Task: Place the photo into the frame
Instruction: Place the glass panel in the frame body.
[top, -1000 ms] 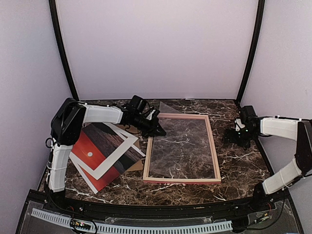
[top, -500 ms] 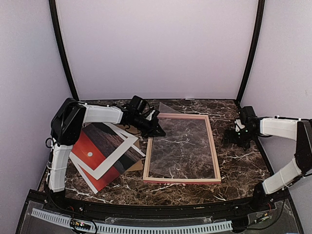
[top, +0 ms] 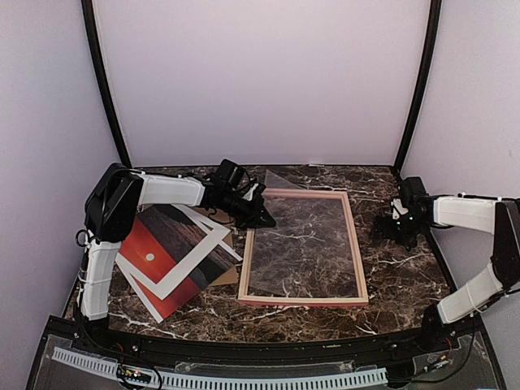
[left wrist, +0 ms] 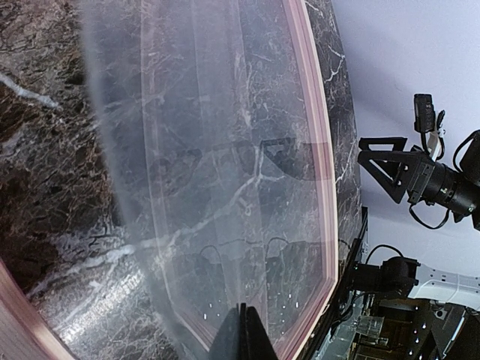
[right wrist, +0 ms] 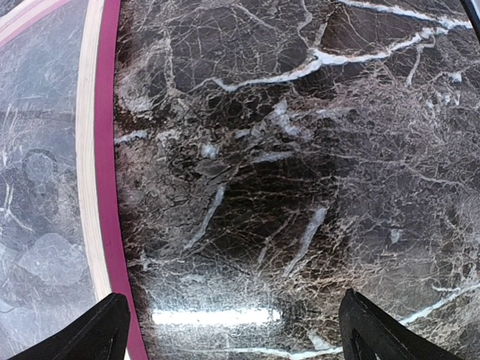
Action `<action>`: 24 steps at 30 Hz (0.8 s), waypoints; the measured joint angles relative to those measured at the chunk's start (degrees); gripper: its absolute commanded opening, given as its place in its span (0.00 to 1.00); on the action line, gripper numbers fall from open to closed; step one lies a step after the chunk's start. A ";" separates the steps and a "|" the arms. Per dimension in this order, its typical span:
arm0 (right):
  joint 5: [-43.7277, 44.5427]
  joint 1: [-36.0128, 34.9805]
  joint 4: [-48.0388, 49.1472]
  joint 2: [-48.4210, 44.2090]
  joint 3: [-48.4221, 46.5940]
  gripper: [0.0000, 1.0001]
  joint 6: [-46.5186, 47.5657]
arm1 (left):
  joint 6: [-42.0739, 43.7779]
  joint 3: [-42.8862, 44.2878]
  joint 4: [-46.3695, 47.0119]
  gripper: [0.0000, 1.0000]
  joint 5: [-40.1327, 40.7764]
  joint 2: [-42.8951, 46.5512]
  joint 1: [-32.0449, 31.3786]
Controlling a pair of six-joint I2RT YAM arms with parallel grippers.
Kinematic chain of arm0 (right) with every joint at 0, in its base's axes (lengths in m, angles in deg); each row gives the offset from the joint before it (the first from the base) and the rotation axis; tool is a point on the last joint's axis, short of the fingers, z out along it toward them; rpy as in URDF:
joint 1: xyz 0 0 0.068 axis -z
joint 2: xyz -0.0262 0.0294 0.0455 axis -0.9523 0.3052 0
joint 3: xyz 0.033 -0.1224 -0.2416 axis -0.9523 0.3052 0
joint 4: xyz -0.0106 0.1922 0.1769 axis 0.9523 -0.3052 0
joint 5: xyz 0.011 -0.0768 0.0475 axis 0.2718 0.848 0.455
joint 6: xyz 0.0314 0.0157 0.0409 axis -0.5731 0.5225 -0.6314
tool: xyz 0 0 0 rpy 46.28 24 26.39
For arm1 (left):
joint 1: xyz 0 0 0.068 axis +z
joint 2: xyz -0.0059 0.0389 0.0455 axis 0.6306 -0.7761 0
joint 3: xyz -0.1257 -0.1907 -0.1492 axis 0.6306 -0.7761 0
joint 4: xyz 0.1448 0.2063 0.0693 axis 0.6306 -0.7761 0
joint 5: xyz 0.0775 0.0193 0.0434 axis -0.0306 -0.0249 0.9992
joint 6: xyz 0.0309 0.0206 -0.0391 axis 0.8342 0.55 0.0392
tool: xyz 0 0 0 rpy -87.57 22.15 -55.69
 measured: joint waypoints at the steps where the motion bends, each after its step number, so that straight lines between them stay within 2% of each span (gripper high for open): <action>1: 0.00 0.00 0.00 0.00 0.00 0.99 -0.02 | 0.02 0.00 -0.02 0.00 0.00 0.00 0.02; 24: -0.02 0.00 0.37 0.68 0.22 0.99 0.00 | 0.44 0.52 -1.44 0.00 0.07 0.00 0.13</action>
